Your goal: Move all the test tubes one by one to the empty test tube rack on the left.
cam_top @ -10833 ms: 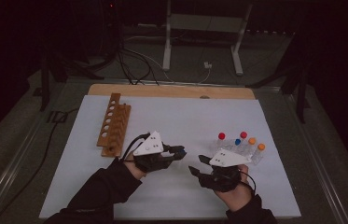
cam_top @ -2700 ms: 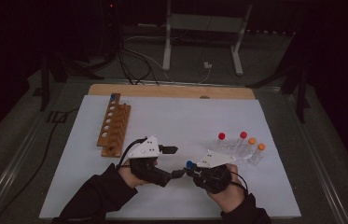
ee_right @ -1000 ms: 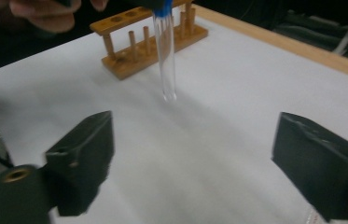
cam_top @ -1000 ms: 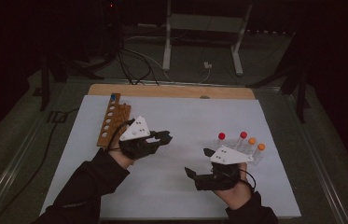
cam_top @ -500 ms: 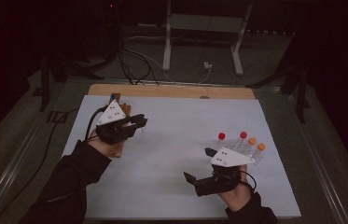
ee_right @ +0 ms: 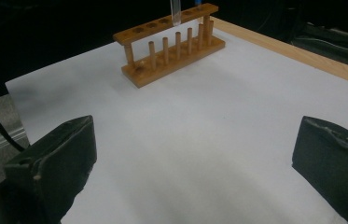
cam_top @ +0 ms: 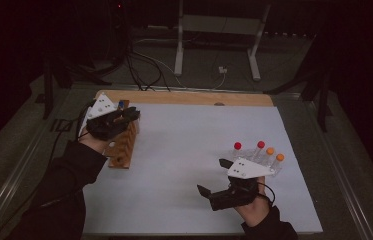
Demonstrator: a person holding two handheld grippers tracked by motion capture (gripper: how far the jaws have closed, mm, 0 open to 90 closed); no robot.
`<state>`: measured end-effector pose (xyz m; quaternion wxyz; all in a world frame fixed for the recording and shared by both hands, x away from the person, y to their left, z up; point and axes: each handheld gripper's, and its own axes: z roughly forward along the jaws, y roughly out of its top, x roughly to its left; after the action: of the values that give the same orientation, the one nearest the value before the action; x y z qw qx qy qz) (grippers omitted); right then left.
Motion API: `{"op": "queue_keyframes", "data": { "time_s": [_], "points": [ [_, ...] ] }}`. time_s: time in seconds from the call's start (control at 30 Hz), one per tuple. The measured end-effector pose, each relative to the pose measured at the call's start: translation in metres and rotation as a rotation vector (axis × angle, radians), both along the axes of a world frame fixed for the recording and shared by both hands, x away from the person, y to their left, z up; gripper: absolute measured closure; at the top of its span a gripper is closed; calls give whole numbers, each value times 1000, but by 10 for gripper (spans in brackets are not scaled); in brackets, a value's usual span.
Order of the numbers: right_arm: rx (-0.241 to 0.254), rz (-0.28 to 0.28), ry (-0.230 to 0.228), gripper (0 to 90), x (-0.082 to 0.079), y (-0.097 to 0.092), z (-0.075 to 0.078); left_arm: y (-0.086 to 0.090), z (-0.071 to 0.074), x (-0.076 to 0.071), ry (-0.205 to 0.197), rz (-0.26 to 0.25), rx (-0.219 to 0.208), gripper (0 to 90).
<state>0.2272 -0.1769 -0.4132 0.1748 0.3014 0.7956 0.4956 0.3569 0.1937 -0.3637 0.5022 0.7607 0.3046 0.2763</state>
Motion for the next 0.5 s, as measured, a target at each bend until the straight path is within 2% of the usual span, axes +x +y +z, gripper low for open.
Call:
{"op": "queue_keyframes", "data": {
  "time_s": [0.23, 0.5],
  "points": [
    [10, -2, -4, 0, 0, -2, 1, 18, 4, 15, -1, 81, -3, 777],
    [1, 12, 2, 0, 0, -1, 0, 33, -1, 34, -3, 169, -14, 777]
  ]
}}
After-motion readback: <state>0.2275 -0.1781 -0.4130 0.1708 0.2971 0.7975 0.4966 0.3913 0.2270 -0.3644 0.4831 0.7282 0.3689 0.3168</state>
